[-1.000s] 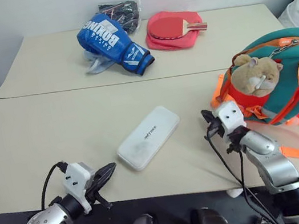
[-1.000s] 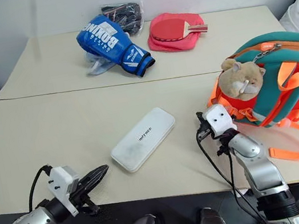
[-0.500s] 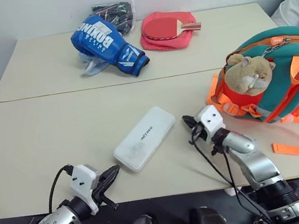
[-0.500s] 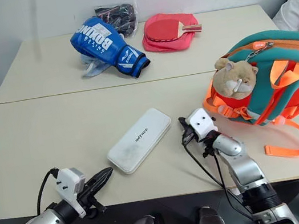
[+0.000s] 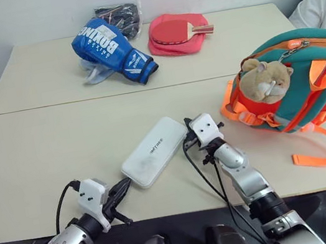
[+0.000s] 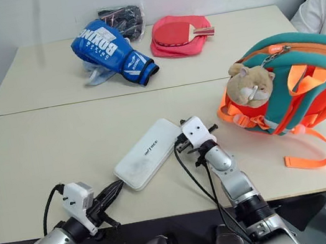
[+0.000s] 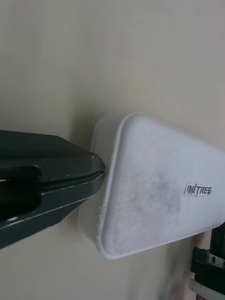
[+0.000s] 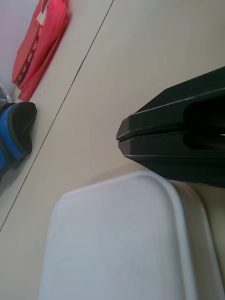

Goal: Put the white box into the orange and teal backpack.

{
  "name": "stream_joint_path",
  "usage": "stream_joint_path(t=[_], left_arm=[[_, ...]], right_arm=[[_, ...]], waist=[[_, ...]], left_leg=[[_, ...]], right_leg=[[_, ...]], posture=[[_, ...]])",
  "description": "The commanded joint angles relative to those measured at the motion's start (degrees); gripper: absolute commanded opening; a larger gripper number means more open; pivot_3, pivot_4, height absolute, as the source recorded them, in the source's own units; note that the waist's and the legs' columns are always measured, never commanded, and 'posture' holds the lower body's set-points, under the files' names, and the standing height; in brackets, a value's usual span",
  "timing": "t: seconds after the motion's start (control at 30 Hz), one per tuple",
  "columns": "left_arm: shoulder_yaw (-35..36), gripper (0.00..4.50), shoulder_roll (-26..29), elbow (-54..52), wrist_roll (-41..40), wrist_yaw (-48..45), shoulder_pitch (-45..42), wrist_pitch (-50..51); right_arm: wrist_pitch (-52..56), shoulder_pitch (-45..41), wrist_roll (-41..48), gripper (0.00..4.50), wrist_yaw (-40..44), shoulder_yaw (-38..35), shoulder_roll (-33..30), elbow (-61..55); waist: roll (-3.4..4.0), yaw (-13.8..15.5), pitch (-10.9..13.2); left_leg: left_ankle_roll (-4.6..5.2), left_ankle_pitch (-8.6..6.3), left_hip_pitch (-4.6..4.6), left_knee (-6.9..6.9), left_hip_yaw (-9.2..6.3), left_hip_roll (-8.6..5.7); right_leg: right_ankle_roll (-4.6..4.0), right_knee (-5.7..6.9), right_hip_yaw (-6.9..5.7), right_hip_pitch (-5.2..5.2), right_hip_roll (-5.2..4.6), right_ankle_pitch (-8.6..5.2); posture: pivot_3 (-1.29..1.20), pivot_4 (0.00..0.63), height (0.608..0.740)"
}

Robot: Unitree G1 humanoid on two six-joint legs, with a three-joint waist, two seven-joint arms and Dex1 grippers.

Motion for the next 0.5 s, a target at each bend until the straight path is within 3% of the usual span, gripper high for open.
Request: stream_joint_path(t=[0.03, 0.3, 0.5], left_arm=[[-0.14, 0.02, -0.29, -0.03, 0.06, 0.64, -1.90, -0.52], [1.59, 0.02, 2.57, 3.59, 0.71, -0.89, -5.41, -0.81], [1.18, 0.02, 5.74, 7.72, 1.22, -4.59, -9.01, -2.34]], right_arm=[[-0.53, 0.82, 3.76, 0.00, 7.16, 0.81, -1.55, -1.07], [4.30, 3.22, 12.63, 0.00, 25.77, 1.69, -10.31, -7.37], [10.36, 6.27, 15.97, 0.00, 32.92, 1.46, -15.76, -14.61]], waist=[[-0.01, 0.04, -0.01], [-0.02, 0.04, -0.01], [-0.02, 0.08, -0.01]], left_leg=[[0.00, 0.00, 0.00, 0.00, 0.00, 0.00], [0.05, -0.02, 0.00, 0.01, 0.00, 0.01], [0.06, -0.04, 0.00, 0.01, 0.00, 0.02]], right_leg=[[0.00, 0.00, 0.00, 0.00, 0.00, 0.00], [0.00, -0.03, -0.02, 0.03, -0.02, 0.00], [0.00, -0.05, -0.04, 0.03, -0.04, 0.00]], posture=[[0.00, 0.150, 0.740], [0.00, 0.150, 0.740], [0.00, 0.150, 0.740]])
